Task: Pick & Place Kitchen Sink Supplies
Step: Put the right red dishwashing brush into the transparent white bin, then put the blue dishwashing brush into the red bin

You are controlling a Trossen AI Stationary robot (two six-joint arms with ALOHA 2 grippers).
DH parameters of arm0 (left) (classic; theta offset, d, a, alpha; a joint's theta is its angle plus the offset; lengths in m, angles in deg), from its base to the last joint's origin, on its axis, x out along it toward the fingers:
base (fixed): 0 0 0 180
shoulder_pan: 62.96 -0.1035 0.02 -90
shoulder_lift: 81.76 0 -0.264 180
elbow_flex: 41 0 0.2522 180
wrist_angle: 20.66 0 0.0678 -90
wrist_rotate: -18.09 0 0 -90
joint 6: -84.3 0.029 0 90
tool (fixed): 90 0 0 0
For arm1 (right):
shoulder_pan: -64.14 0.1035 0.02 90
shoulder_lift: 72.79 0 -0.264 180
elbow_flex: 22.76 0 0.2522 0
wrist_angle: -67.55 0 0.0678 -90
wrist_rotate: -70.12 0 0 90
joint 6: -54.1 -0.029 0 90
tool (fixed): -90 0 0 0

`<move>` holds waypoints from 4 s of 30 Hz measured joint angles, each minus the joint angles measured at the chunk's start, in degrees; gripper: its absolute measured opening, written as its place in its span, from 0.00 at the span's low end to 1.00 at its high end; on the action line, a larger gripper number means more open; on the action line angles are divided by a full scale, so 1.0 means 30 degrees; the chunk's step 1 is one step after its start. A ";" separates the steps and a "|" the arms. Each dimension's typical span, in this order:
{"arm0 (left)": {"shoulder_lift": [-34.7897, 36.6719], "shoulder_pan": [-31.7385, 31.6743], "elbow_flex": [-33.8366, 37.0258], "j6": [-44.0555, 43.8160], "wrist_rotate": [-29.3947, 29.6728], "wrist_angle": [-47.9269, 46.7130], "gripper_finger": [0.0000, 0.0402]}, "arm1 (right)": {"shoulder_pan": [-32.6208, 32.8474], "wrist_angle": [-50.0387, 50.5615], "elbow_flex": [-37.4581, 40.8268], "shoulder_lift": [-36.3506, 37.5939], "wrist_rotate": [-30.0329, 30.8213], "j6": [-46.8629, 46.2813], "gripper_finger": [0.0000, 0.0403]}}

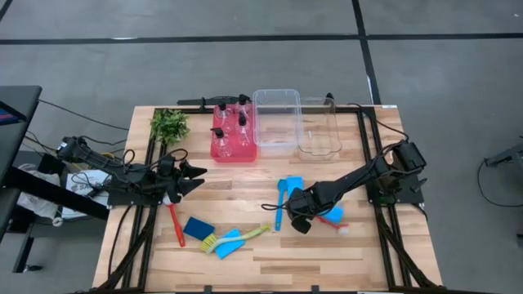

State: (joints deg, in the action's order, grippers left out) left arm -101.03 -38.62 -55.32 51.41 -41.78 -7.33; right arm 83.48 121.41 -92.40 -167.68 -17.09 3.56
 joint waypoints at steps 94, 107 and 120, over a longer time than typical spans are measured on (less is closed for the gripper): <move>0.0007 0.0007 0.0000 -0.0357 -0.2208 0.0007 0.74 | -1.1184 0.3869 -1.7843 -0.1725 0.3946 1.4847 0.17; 0.0007 0.0007 0.0000 0.2769 -0.2629 -0.0007 0.74 | -0.5140 0.9581 -1.7850 -0.1136 0.2023 1.1863 0.17; -0.0944 0.0000 0.0007 0.8877 -0.1447 -0.1752 0.74 | -0.0725 0.9497 -1.7850 -0.3737 0.3030 -0.6459 0.17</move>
State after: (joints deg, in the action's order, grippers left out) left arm -103.86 -38.62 -55.30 78.04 -46.12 -12.59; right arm 81.30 149.90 -145.95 -178.89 -8.00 -15.81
